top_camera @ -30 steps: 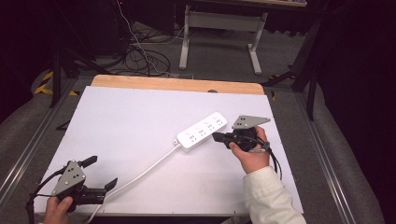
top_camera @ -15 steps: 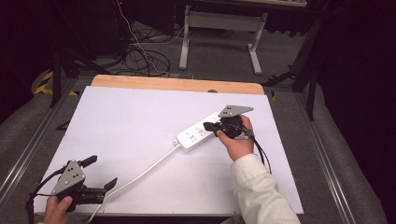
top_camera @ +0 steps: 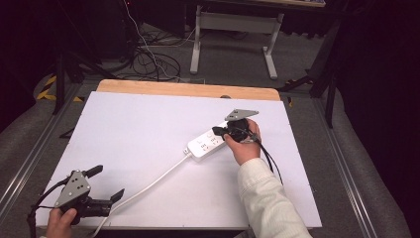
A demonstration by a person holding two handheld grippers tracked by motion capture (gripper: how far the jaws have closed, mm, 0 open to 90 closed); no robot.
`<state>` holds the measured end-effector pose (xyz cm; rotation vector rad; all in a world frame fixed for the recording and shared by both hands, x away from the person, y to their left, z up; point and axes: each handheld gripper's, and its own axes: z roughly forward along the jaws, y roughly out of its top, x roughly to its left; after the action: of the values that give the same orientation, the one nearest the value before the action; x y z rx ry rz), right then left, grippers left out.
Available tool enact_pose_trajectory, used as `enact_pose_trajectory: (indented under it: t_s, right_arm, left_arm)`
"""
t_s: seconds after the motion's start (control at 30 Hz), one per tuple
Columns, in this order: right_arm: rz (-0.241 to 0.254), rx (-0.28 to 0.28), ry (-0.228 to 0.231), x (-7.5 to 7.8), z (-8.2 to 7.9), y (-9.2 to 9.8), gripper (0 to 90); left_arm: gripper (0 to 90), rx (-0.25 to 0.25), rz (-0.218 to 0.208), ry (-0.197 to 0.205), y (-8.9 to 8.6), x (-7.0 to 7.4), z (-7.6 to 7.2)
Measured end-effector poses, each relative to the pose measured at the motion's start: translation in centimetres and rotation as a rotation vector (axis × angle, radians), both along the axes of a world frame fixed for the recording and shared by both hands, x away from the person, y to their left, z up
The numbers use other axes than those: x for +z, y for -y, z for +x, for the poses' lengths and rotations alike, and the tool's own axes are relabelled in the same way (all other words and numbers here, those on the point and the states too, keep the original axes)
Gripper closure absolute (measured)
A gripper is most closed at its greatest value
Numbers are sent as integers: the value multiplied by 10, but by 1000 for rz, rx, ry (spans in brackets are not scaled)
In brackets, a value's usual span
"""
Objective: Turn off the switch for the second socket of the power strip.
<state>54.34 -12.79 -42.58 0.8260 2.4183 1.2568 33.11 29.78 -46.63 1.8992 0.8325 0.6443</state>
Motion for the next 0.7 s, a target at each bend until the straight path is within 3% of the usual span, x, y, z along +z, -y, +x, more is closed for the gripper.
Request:
enact_pose_trajectory:
  t_s: [0.7]
  right_arm:
    - [-36, -13, -8, -25, 18, -13, 900]
  left_arm:
    - [24, 4, 10, -4, 1, -1, 1]
